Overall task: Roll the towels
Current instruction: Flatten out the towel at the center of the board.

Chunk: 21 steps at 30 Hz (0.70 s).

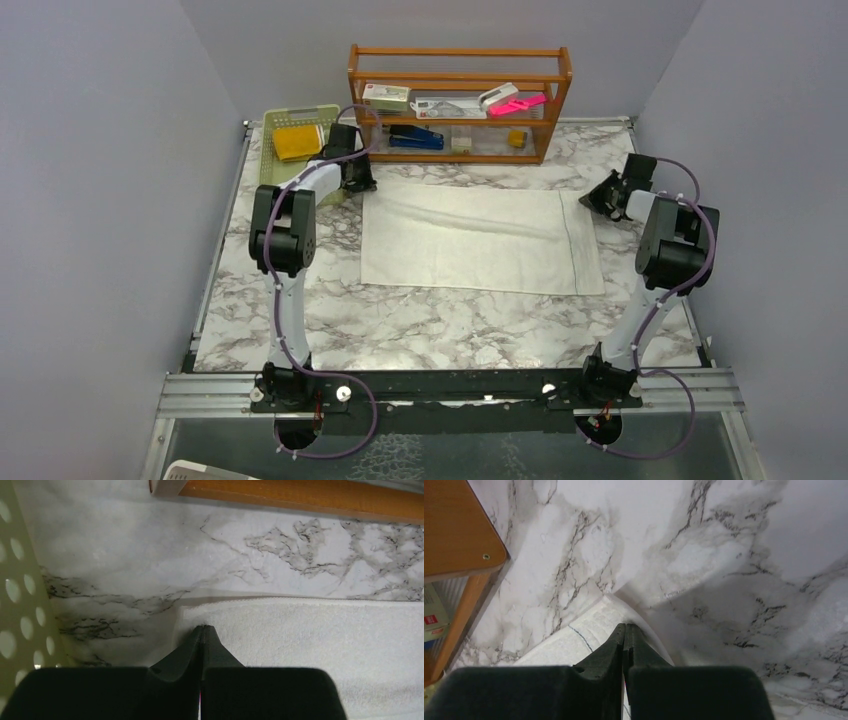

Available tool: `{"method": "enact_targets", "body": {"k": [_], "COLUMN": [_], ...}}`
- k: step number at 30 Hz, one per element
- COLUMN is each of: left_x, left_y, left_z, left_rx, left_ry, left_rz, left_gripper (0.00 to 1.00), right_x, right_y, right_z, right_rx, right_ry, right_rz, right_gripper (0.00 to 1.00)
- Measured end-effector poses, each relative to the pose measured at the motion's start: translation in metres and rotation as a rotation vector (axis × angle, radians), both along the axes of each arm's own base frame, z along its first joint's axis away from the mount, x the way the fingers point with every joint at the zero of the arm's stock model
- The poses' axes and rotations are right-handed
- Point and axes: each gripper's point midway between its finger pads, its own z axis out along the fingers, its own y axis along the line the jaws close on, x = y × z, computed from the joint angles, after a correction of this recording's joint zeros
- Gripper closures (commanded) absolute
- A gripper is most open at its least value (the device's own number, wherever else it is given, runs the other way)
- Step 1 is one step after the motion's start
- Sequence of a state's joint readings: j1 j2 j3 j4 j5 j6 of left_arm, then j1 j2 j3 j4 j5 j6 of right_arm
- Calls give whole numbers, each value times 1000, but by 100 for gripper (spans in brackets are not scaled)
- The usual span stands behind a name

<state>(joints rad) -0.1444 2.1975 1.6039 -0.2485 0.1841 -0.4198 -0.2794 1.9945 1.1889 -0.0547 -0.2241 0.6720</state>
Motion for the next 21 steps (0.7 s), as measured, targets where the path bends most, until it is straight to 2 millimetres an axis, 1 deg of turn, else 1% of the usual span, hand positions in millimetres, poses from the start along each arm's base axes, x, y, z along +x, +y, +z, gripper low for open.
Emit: {"method": "enact_targets", "body": {"k": [2, 5, 8, 9, 12, 13, 15, 18, 20, 21], "left_x": [6, 16, 29, 31, 31, 29, 17, -21, -46, -59], "left_y": [1, 0, -1, -1, -2, -3, -5, -8, -12, -15], "left_z": [0, 2, 9, 12, 24, 30, 42, 62, 72, 72], "left_rx": [13, 31, 38, 38, 32, 27, 14, -8, -31, -44], "left_ry": [3, 1, -28, -36, -57, -66, -77, -85, -98, -96], "left_rz": [-6, -25, -35, -36, -43, -47, -57, -72, -80, -87], "left_gripper": [100, 100, 100, 100, 79, 74, 71, 71, 73, 74], "right_x": [5, 20, 32, 34, 30, 25, 12, -16, -36, -47], "right_y": [-2, -10, -14, -14, -10, -7, 3, 27, 42, 51], "right_z": [1, 7, 19, 24, 41, 48, 64, 83, 87, 85], "right_rx": [-8, -25, -41, -48, -66, -74, -88, -94, -85, -76], "right_ry": [-1, -20, -51, -64, -94, -104, -131, -159, -165, -159], "right_rz": [-8, -21, -16, -12, 3, 10, 30, 70, 98, 116], "right_gripper": [99, 99, 99, 96, 83, 81, 80, 80, 80, 82]}}
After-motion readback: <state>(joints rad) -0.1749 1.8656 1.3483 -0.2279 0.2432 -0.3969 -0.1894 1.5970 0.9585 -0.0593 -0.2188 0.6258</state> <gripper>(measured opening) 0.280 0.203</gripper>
